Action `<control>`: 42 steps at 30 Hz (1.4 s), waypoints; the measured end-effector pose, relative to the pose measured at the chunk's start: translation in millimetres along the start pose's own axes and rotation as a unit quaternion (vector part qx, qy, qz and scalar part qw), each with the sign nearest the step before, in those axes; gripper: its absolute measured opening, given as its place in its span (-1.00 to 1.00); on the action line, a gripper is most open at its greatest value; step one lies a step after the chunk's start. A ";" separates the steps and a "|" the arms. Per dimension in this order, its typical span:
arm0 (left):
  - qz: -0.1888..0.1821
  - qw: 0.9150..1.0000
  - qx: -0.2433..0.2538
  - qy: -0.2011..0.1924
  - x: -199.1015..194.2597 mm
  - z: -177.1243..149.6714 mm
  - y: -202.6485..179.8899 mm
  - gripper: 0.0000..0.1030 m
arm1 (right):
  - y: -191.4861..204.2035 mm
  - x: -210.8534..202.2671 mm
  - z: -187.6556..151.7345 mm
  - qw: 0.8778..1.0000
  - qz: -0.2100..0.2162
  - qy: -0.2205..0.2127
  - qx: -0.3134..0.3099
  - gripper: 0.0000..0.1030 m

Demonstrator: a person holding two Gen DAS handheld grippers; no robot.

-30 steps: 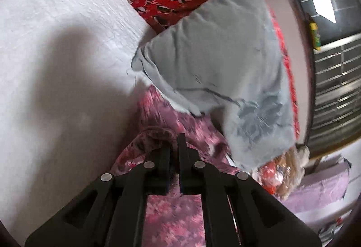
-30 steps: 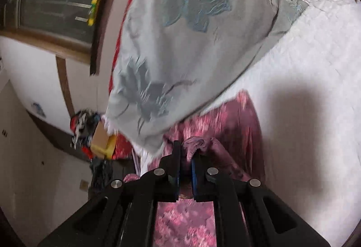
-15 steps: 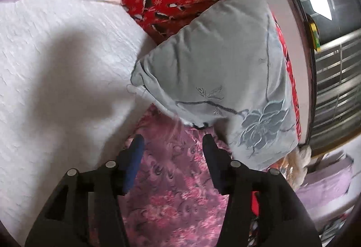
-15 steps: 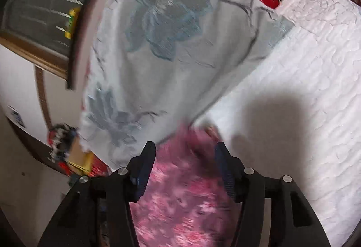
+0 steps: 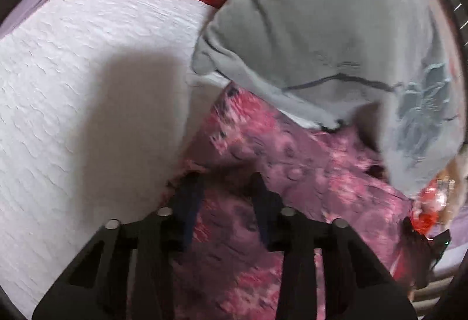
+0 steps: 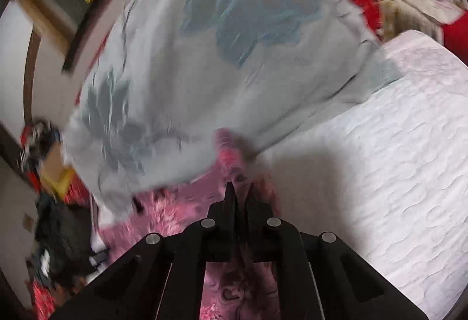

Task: Fold small clothes

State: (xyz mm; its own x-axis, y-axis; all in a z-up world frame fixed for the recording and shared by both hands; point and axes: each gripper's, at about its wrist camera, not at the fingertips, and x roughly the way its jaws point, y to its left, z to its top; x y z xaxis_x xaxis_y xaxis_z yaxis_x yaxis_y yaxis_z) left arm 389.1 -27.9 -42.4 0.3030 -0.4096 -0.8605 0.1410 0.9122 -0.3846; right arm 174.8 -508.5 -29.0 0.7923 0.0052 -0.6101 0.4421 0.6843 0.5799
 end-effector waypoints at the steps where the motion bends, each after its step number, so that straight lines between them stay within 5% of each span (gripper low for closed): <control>1: 0.010 1.000 0.003 -0.002 -1.0 0.6 -1.0 -0.51 | -8.2 6.5 0.1 1.000 -0.017 0.011 0.010 -0.92; 4: 0.018 1.000 0.008 -0.001 -14.6 -2.9 -3.1 -0.51 | -28.0 30.5 -11.3 0.993 -0.080 0.083 0.014 -0.94; 5: 0.017 1.000 0.017 -0.005 -21.9 -7.5 -5.4 -0.51 | -27.2 21.5 -11.2 0.995 -0.073 0.068 0.016 -0.74; 8: 0.007 0.999 0.041 -0.017 -48.3 -34.3 -16.4 -0.39 | -21.3 -16.2 -16.3 0.999 -0.029 0.031 0.015 -0.62; 10: -0.002 0.999 0.040 -0.024 -60.9 -60.4 -24.1 0.07 | -18.4 -30.2 -28.9 0.999 -0.004 0.036 0.007 -0.19; 11: 0.000 0.999 0.037 -0.029 -63.2 -74.5 -26.8 0.08 | -18.8 -33.3 -37.0 0.999 -0.003 0.046 0.004 -0.10; 15: 0.051 0.998 0.038 -0.024 -42.6 -104.7 -39.8 0.08 | -24.8 -33.5 -74.4 0.996 -0.021 0.088 -0.009 -0.21; 16: 0.077 0.995 0.054 -0.033 -38.0 -110.7 -46.2 0.09 | -21.6 -33.6 -81.1 0.996 -0.018 0.092 -0.014 -0.66; 19: 0.116 0.987 0.087 -0.065 -36.2 -119.1 -59.1 0.13 | -10.7 -53.7 -77.0 0.997 -0.009 0.061 -0.040 -0.91; 21: 0.114 0.987 0.081 -0.074 -33.9 -121.7 -56.3 0.19 | -8.9 -63.2 -72.7 0.998 -0.015 0.040 -0.042 -0.91; 25: 0.126 0.985 0.094 -0.074 -29.7 -118.5 -57.5 0.32 | -12.2 -39.3 -81.1 0.989 -0.081 0.096 -0.075 -0.91; 28: 0.118 0.988 0.079 -0.067 -26.2 -110.1 -55.4 0.36 | -2.3 -44.0 -81.7 0.989 -0.095 0.081 -0.084 -0.80; 33: 0.119 0.987 0.090 -0.066 -27.0 -111.4 -56.7 0.37 | 10.1 -61.7 -83.2 0.990 -0.099 0.049 -0.084 -0.71; 35: 0.118 0.987 0.090 -0.064 -26.9 -111.4 -56.6 0.38 | 10.4 -62.5 -81.8 0.990 -0.105 0.047 -0.083 -0.45; 42: 0.121 0.987 0.091 -0.061 -26.2 -108.2 -59.5 0.39 | 3.8 -50.3 -72.0 0.993 -0.106 0.040 -0.046 -0.36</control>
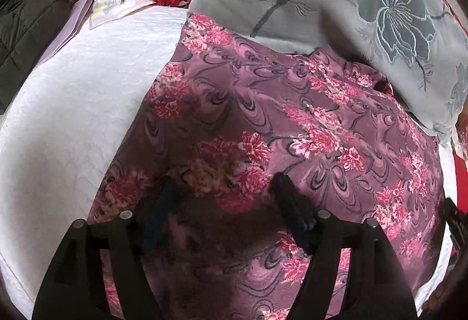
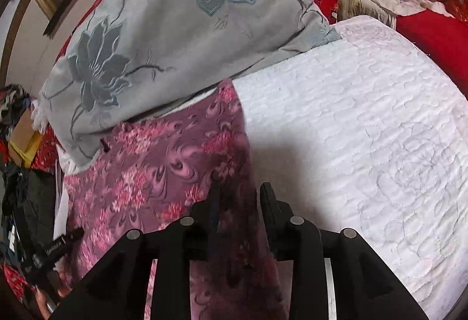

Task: Fold small clothes
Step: 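Release the shirt and press the fold flat with both tools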

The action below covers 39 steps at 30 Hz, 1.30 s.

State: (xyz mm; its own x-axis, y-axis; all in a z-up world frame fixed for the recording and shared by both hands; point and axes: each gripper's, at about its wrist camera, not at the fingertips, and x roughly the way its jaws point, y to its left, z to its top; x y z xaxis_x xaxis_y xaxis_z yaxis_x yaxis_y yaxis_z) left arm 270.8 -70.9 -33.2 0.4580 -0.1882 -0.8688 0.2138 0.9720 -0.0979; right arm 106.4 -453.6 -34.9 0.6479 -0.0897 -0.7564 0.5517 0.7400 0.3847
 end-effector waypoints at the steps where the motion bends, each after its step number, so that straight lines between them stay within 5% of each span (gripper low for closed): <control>1: -0.002 1.000 -0.001 -0.002 -2.6 2.1 0.6 0.39 | 1.3 1.9 4.0 1.000 -0.001 -0.002 0.001 -0.28; 6: 0.024 0.998 -0.022 -0.052 -18.9 19.4 14.6 0.39 | -3.2 16.5 23.7 1.000 0.004 -0.005 0.023 -0.02; 10: 0.040 0.998 -0.035 -0.023 3.7 26.6 25.4 0.39 | -12.2 42.2 33.6 0.998 0.008 0.018 0.058 0.01; 12: 0.042 0.998 -0.031 -0.016 10.3 26.7 23.8 0.39 | -9.0 45.8 37.4 0.999 0.018 0.008 0.051 -0.28; 13: 0.048 0.998 -0.025 -0.021 10.2 27.3 21.3 0.39 | -3.2 46.0 41.5 0.999 0.042 0.006 0.031 -0.94; 17: 0.064 0.997 -0.020 -0.025 16.6 27.6 14.0 0.45 | 4.2 32.2 48.4 0.998 0.051 -0.034 0.007 -0.92; 20: 0.062 0.998 -0.022 -0.023 16.7 27.8 16.1 0.45 | -9.7 59.2 42.5 1.000 0.009 0.024 0.013 -0.95; 22: 0.058 0.997 -0.026 -0.033 10.2 29.6 19.1 0.45 | -12.1 51.0 39.8 1.000 0.010 0.010 0.020 -0.73; 27: 0.042 0.997 -0.027 -0.054 -5.9 29.4 16.9 0.45 | 0.5 9.7 30.4 0.998 0.047 -0.037 0.006 -0.72; 33: 0.064 0.997 -0.012 -0.041 2.0 25.4 15.8 0.45 | 0.0 8.0 2.6 1.000 0.011 -0.005 -0.027 -0.42; 36: 0.071 0.997 -0.021 -0.032 5.9 25.2 24.4 0.45 | -17.8 13.1 -10.5 0.999 0.040 0.030 0.013 -0.30; 38: 0.066 0.997 -0.025 -0.019 12.5 23.1 30.0 0.45 | -21.6 6.0 -21.2 0.997 0.067 0.028 0.012 -0.89; 39: 0.061 0.998 -0.029 -0.011 15.4 22.3 32.4 0.47 | -19.1 -1.5 -23.6 0.997 0.076 0.020 -0.001 -0.89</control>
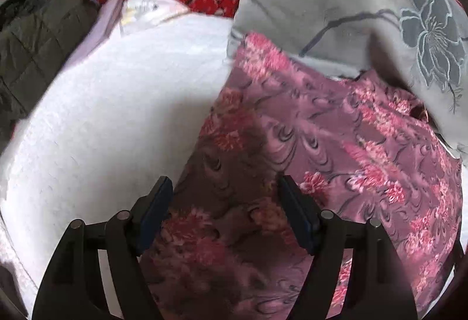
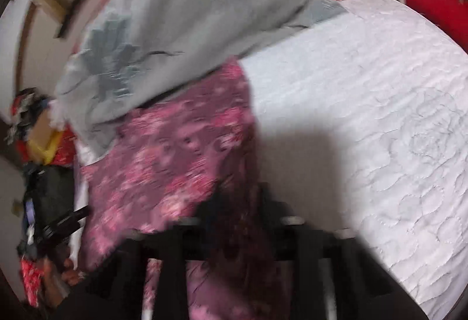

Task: Fold small clothes

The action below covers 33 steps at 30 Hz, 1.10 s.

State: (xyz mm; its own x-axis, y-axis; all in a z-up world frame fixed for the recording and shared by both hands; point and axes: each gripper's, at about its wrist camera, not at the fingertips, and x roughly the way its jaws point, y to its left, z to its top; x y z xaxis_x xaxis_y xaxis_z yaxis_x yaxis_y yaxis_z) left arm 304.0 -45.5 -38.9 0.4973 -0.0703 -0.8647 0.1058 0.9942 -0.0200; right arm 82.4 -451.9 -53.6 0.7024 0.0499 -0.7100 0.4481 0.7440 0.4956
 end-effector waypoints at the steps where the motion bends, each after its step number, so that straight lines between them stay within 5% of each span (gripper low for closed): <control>1: -0.003 1.000 -0.003 0.005 2.3 -0.2 2.3 0.54 | 1.6 -5.9 -1.3 1.000 -0.003 -0.009 -0.009 -0.89; 6: -0.031 0.999 -0.024 0.015 1.7 3.2 21.9 0.58 | -8.0 1.4 -6.5 0.999 -0.044 0.023 -0.011 -0.90; 9: -0.014 0.998 -0.058 -0.007 -8.8 10.6 50.2 0.58 | 2.0 -12.3 -8.5 0.998 -0.066 0.001 -0.015 -0.76; 12: -0.026 0.995 -0.092 -0.013 -13.7 12.4 76.8 0.58 | 18.9 -36.1 -11.4 0.998 -0.038 -0.034 -0.021 -0.75; 14: -0.051 0.994 -0.100 -0.002 -10.0 11.0 84.7 0.58 | 28.5 -41.8 -16.1 0.998 -0.031 -0.042 -0.040 -0.54; 17: -0.065 0.995 -0.070 0.025 3.6 6.0 75.3 0.58 | 32.5 -29.5 -28.5 0.997 -0.045 -0.024 -0.055 -0.37; 19: -0.041 0.998 -0.031 0.046 16.3 1.0 61.2 0.60 | 23.3 -8.3 -34.7 0.996 -0.073 0.017 -0.041 -0.40; 21: -0.017 0.999 -0.005 0.041 17.4 -0.2 51.5 0.60 | 23.8 -11.8 -37.4 0.996 -0.077 0.002 -0.039 -0.42; 28: -0.028 0.999 -0.028 0.024 -0.5 -0.5 56.8 0.59 | 36.8 -24.6 0.4 0.997 -0.064 -0.024 -0.028 -0.17; 33: -0.074 0.996 -0.036 -0.019 -15.2 1.5 54.3 0.59 | 28.5 20.0 51.7 0.995 -0.096 -0.025 0.013 -0.13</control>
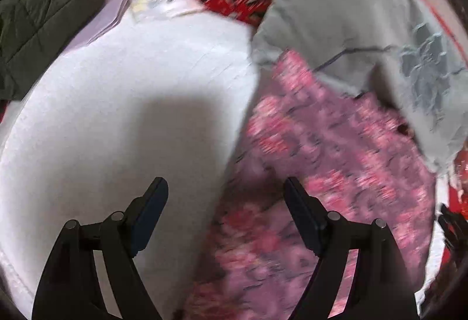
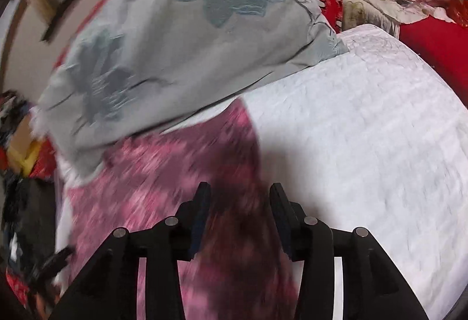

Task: Fold small clothes

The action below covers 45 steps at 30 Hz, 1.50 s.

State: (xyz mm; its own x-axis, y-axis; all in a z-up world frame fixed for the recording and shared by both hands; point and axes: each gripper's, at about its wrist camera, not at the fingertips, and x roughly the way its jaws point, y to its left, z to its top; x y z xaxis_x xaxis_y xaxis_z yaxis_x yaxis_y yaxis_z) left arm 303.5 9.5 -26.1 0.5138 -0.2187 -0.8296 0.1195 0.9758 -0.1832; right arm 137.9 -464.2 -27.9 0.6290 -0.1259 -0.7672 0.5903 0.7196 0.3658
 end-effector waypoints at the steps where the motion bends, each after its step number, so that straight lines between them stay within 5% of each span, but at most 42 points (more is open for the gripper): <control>1: -0.007 1.000 0.003 -0.010 -2.0 1.5 -5.1 0.59 | 0.2 10.4 5.6 1.000 -0.009 0.003 0.006 -0.13; 3: -0.009 1.000 0.011 -0.018 1.3 3.2 -16.5 0.59 | -1.1 30.9 14.8 0.999 -0.020 0.018 0.023 -0.16; 5: 0.019 1.000 0.025 0.000 16.2 4.6 -26.9 0.59 | 4.7 40.3 20.8 1.000 0.003 0.015 0.014 -0.83; 6: 0.044 0.998 0.038 0.011 26.6 3.8 -33.2 0.60 | 9.0 41.7 21.9 1.000 0.000 0.006 -0.003 -0.84; 9: 0.095 0.993 0.071 0.002 31.4 -1.9 -51.3 0.61 | 12.0 56.0 22.5 0.998 -0.049 0.024 -0.036 -0.75; 11: 0.092 0.993 0.074 -0.011 20.2 0.0 -57.1 0.61 | 19.8 40.9 22.8 0.996 -0.065 0.003 -0.055 -0.62; 13: 0.068 0.995 0.066 -0.016 10.4 -1.2 -58.7 0.61 | 28.1 18.9 16.8 0.997 -0.035 -0.017 -0.073 -0.61; 16: 0.050 0.996 0.067 0.010 14.8 -11.3 -66.1 0.61 | 32.5 -9.9 -9.8 0.995 0.018 -0.029 -0.095 -0.19; 20: 0.051 0.994 0.096 0.027 14.0 -28.2 -73.1 0.61 | 30.3 9.1 -47.4 0.988 -0.024 0.054 -0.139 -0.12; 23: 0.018 0.994 0.100 0.049 3.0 -24.9 -57.0 0.61 | 38.4 -11.3 -57.2 0.991 -0.023 0.023 -0.132 -0.07; 27: 0.023 0.993 0.086 0.077 -4.0 -5.2 -17.8 0.60 | 85.7 -28.0 -78.1 0.983 0.027 0.011 -0.183 0.08; 31: 0.018 0.992 0.063 0.104 -6.2 8.1 15.7 0.60 | 164.3 -23.2 -131.3 0.952 0.085 0.048 -0.289 0.22; 38: 0.014 0.988 0.055 0.142 6.3 28.3 53.7 0.60 | 283.3 -13.1 -246.4 0.857 0.128 0.063 -0.495 0.27; 42: -0.004 0.987 0.048 0.154 11.6 38.1 61.7 0.60 | 320.3 0.3 -292.7 0.807 0.069 0.007 -0.586 0.28; 45: -0.014 0.985 0.057 0.161 15.2 45.2 57.8 0.60 | 334.5 14.9 -302.1 0.798 0.015 -0.050 -0.600 0.41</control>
State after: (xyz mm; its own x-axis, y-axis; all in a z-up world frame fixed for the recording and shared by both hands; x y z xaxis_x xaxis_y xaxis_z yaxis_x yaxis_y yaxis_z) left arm 356.6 62.3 -25.5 0.2157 -0.2140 -0.9527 0.2338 0.9586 -0.1624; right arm 191.9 -19.0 -76.1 0.7063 -0.1074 -0.6998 -0.2974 0.8520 -0.4308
